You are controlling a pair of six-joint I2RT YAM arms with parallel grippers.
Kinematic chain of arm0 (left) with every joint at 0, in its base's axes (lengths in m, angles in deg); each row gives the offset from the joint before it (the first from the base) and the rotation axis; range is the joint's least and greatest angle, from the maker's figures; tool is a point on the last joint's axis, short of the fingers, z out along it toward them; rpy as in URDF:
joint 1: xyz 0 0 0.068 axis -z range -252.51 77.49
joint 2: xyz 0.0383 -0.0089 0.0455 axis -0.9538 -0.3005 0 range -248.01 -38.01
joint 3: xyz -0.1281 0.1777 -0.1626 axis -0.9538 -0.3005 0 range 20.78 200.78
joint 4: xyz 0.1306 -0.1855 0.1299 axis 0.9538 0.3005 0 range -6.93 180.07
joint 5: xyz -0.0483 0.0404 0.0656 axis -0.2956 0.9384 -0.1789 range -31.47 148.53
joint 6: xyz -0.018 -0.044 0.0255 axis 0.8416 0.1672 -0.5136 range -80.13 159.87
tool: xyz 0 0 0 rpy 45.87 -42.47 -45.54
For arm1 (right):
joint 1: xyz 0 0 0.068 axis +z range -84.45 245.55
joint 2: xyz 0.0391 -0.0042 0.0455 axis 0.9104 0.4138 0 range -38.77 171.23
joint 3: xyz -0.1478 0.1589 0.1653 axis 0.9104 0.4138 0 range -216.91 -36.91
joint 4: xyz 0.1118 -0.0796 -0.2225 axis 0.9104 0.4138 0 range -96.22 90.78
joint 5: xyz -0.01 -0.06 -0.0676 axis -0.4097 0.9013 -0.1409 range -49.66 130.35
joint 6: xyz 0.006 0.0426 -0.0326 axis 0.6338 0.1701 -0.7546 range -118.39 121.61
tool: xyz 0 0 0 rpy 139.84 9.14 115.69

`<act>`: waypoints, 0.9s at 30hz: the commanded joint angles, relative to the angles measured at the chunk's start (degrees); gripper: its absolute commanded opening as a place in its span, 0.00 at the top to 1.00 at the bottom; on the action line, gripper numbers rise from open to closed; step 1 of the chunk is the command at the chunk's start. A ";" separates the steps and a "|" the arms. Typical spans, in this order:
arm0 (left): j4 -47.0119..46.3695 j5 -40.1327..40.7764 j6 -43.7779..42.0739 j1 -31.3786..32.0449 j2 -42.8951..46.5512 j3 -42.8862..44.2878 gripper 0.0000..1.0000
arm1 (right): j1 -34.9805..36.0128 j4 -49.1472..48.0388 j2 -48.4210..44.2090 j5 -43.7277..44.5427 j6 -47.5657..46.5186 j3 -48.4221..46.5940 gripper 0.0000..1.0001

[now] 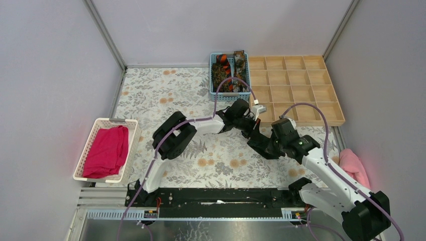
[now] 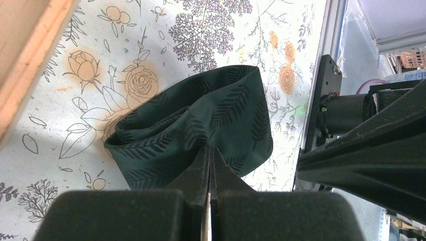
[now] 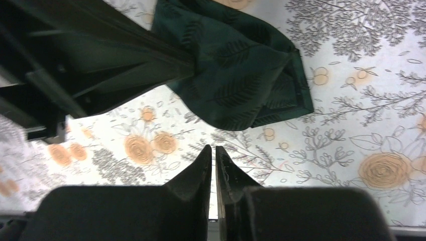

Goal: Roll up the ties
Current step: Roll the tie at the center of the board.

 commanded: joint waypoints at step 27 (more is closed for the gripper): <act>4.99 3.42 -3.75 -0.01 7.43 3.49 1.00 | 0.24 -0.51 10.61 10.56 -0.26 -1.72 0.89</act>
